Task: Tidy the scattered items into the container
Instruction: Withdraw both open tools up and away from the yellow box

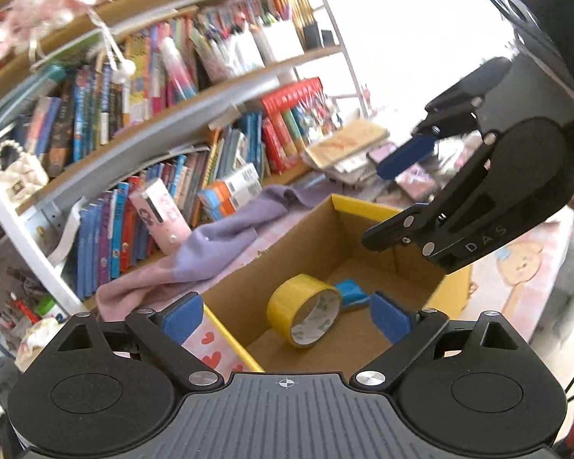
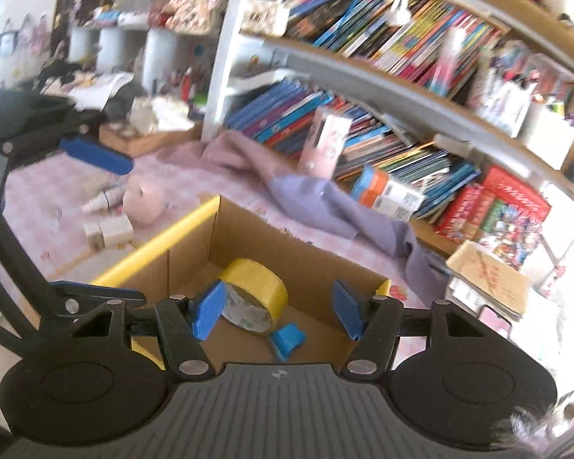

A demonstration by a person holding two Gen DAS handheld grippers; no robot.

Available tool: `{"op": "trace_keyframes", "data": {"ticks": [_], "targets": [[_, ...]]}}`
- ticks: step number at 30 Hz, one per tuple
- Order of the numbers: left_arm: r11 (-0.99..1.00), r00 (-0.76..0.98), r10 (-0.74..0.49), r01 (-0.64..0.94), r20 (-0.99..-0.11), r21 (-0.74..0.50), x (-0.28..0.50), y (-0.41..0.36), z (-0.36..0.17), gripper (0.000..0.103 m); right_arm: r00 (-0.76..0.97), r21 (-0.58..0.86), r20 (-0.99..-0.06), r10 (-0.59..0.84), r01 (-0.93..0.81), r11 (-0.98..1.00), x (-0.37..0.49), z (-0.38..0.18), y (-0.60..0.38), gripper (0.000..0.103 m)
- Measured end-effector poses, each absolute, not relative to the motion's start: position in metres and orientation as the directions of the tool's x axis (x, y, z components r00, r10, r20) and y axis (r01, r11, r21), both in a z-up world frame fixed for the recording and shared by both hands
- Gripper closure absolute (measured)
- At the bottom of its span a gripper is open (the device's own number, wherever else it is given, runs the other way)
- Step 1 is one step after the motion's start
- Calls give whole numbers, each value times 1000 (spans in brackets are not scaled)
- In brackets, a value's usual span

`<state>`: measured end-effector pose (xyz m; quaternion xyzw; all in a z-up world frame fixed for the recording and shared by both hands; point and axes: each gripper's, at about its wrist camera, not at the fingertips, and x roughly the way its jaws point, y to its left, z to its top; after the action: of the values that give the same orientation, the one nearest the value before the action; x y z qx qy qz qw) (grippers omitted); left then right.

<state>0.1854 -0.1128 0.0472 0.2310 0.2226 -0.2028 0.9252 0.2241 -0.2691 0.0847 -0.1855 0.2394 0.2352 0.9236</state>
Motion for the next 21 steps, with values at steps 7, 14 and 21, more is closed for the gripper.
{"op": "trace_keyframes", "data": {"ticks": [7,14,21], "targets": [[872,852,-262,410,-453,267,133,-77,56,6,857,-217,-435,278,-399,891,157,97,-256,42],[922,868,-229,339,-440,189,84,-36,50,6,908,-183,-383,169,-254,950,93,86,-245,42],[947,859,-190,288,-475,143,48,1,35,6,912,-157,-404,73,-148,976,50,65,-224,42]]}}
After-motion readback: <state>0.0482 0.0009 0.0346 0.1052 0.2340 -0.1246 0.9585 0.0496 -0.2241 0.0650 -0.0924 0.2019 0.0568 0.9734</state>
